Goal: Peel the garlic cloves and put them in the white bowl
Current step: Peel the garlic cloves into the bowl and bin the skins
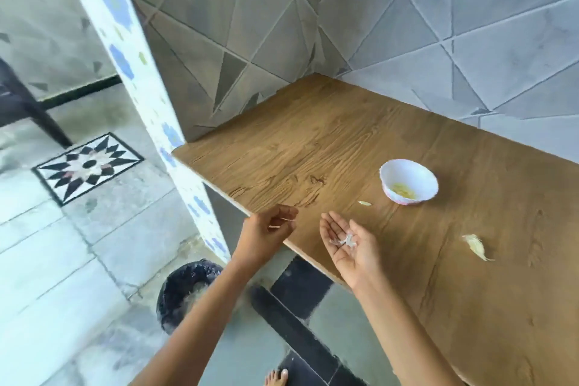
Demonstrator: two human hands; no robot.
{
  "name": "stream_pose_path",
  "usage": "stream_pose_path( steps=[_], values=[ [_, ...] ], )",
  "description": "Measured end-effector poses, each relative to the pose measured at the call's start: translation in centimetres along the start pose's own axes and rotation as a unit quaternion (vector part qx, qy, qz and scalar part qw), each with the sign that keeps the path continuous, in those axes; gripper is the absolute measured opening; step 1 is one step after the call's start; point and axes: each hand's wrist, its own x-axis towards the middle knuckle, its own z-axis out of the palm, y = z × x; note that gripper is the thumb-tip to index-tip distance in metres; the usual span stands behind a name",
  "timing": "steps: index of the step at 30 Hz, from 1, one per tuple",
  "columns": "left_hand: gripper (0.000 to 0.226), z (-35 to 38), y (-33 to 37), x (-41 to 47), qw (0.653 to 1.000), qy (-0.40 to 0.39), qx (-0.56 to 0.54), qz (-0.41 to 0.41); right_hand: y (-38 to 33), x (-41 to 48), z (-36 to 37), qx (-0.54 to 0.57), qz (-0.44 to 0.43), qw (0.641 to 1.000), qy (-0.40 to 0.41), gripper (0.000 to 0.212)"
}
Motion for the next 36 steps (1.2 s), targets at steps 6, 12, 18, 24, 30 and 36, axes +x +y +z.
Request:
stream_pose_path(
  steps=[6, 12, 18, 24, 30, 36],
  values=[
    [0.022, -8.9, -5.0, -6.1, 0.977, 0.172, -0.025, -0.122, 9.2, 2.5, 4.7, -0.078, 0.130, 0.987, -0.054, 0.037],
    [0.019, -16.7, -12.5, -8.7, 0.930, 0.301, -0.072, -0.200, 20.3, 7.4, 7.8, -0.100, 0.160, 0.980, -0.065, 0.037],
    [0.022, -21.0, -24.0, -6.1, 0.905, 0.319, -0.104, -0.263, 31.1, 16.0, 8.9, -0.154, 0.191, 0.969, -0.031, 0.036],
    [0.021, -20.3, -38.6, -2.0, 0.902, 0.269, -0.108, -0.321, 40.2, 27.4, 4.5, -0.239, 0.212, 0.947, 0.035, 0.038],
    [0.022, -15.3, -54.9, 1.1, 0.903, 0.212, -0.118, -0.354, 48.4, 40.2, -4.9, -0.338, 0.245, 0.906, 0.070, 0.047],
    [0.020, -9.8, -67.3, 1.8, 0.897, 0.161, -0.065, -0.406, 53.5, 47.8, -13.5, -0.417, 0.306, 0.852, 0.085, 0.069]
  ],
)
